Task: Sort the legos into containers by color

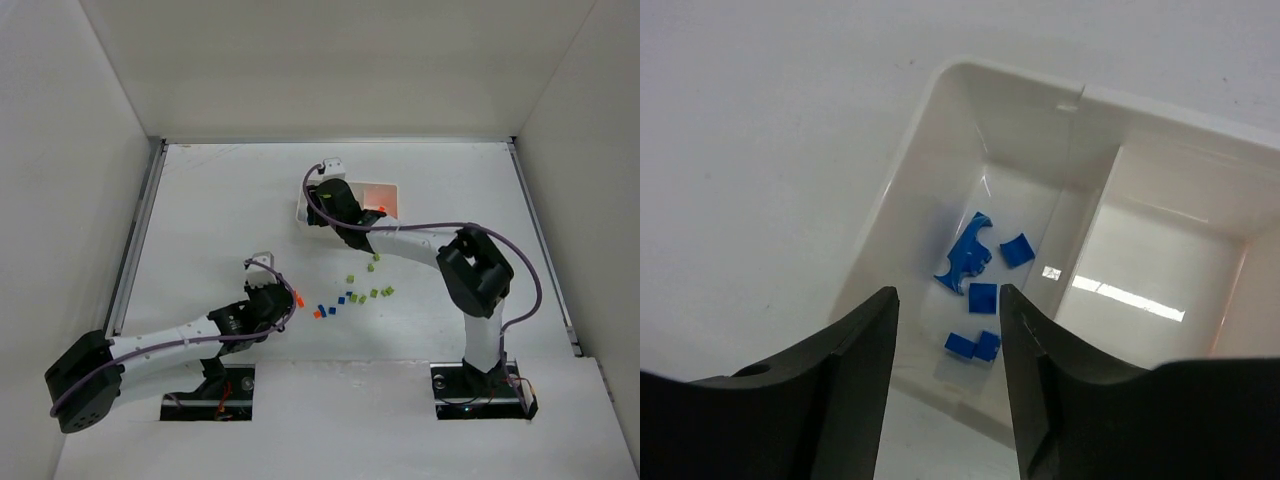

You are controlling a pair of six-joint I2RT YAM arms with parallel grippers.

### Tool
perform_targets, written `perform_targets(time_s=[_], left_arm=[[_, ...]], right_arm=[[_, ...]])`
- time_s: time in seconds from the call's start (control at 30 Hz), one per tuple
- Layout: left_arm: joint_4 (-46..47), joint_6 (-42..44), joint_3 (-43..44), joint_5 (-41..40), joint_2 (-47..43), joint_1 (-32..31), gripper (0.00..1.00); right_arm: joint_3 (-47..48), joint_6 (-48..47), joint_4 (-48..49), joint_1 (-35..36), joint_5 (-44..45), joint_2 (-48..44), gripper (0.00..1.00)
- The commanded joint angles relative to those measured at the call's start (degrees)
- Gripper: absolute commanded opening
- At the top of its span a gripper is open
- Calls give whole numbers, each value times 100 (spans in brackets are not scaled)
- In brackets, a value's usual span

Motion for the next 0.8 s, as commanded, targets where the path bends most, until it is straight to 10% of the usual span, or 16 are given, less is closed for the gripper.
perform_targets(time_s=[0.0, 0.77], left_arm=[[142, -421, -52, -231, 189, -92, 32], [19, -614, 643, -521, 2053, -558, 29]], right_arm=[[213, -114, 180, 82, -50, -299, 52], [-2081, 229, 743, 214, -15, -2154, 52]])
